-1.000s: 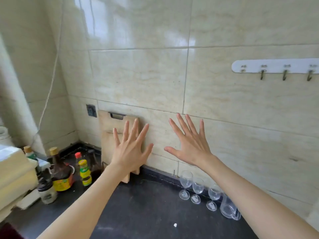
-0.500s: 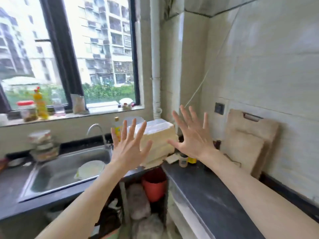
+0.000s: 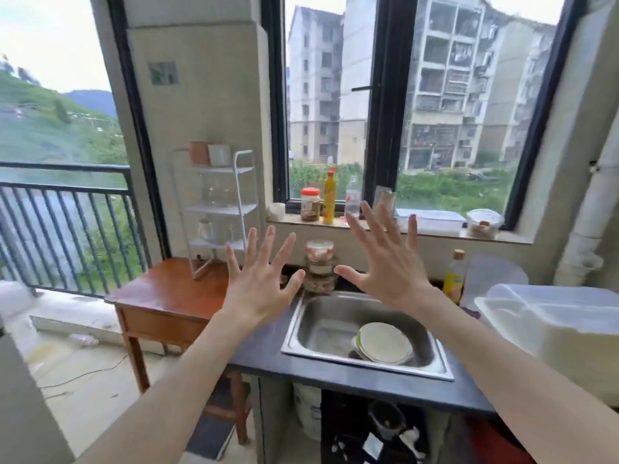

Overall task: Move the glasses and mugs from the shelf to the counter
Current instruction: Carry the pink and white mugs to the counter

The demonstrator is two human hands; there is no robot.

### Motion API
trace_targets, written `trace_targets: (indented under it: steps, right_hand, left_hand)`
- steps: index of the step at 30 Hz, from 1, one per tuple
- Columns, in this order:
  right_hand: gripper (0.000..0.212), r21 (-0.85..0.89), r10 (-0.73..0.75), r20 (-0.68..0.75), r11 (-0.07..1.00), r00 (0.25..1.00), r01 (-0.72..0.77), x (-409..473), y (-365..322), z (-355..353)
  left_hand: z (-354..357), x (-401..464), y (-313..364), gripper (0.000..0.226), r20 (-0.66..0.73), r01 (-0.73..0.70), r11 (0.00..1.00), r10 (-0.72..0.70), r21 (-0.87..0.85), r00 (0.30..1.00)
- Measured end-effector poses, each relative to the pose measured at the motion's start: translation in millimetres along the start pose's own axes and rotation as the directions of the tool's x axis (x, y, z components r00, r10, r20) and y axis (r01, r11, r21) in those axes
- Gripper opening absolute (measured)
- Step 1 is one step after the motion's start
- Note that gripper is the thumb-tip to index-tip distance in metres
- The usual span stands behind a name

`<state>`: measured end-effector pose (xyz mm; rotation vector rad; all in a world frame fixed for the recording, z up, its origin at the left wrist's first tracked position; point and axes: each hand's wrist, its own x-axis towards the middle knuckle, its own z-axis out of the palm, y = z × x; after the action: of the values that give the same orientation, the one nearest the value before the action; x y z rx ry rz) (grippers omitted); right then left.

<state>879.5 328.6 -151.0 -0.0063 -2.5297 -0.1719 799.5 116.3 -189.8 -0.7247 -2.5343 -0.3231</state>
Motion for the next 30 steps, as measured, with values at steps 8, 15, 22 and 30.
trace_targets:
  steps: [8, 15, 22, 30]
  right_hand:
    - [0.088, 0.158, -0.155, -0.069, 0.974, 0.985, 0.164, 172, -109, 80]
    - [0.088, 0.226, -0.178, -0.079, 0.955, 0.981, 0.192, 272, -185, 155]
    - [0.082, 0.231, -0.066, -0.053, 0.97, 0.996, 0.077, 359, -246, 212]
    - [0.081, 0.234, 0.056, -0.046, 0.971, 0.997, -0.044, 452, -270, 244]
  left_hand:
    - [-4, 61, -175, 0.062, -0.07, 0.191, 0.977, -0.184, 0.095, 0.98]
    - [21, 107, -296, 0.062, -0.045, 0.241, 0.962, -0.237, 0.131, 0.97]
    - [51, 175, -410, 0.067, 0.054, 0.147, 0.988, -0.149, 0.042, 0.987]
    - [85, 269, -488, 0.066, 0.075, 0.06, 0.982, -0.047, -0.179, 0.996]
